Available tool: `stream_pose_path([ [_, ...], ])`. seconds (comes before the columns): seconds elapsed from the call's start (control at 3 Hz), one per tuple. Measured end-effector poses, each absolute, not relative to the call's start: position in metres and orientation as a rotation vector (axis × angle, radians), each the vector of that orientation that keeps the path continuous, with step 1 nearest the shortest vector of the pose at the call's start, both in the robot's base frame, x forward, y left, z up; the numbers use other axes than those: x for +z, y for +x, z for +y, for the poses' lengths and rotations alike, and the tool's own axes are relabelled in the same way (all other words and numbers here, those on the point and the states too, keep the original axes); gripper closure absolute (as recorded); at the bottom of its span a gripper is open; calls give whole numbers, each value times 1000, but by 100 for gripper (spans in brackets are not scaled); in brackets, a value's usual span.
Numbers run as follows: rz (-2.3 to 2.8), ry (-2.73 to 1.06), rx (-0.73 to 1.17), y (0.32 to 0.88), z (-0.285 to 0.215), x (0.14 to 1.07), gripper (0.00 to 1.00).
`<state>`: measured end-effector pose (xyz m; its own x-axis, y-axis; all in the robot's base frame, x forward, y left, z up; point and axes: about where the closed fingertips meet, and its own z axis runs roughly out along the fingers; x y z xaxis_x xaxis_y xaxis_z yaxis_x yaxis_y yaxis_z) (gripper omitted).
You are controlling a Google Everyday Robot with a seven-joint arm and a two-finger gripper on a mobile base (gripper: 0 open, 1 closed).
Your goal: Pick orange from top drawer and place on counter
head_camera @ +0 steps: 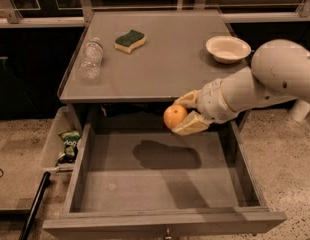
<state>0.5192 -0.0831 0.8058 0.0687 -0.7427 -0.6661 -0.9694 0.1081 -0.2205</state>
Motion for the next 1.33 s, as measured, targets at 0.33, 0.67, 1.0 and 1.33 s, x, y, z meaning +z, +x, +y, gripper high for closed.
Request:
stream_pose_path([
  [0.33, 1689, -1658, 349, 545, -97, 862, 100],
  [0.67, 1687, -1658, 348, 546, -96, 863, 100],
  [1.0, 1633, -1640, 336, 573, -94, 873, 100],
  [1.33, 1546, -1623, 351, 614, -89, 885, 100],
])
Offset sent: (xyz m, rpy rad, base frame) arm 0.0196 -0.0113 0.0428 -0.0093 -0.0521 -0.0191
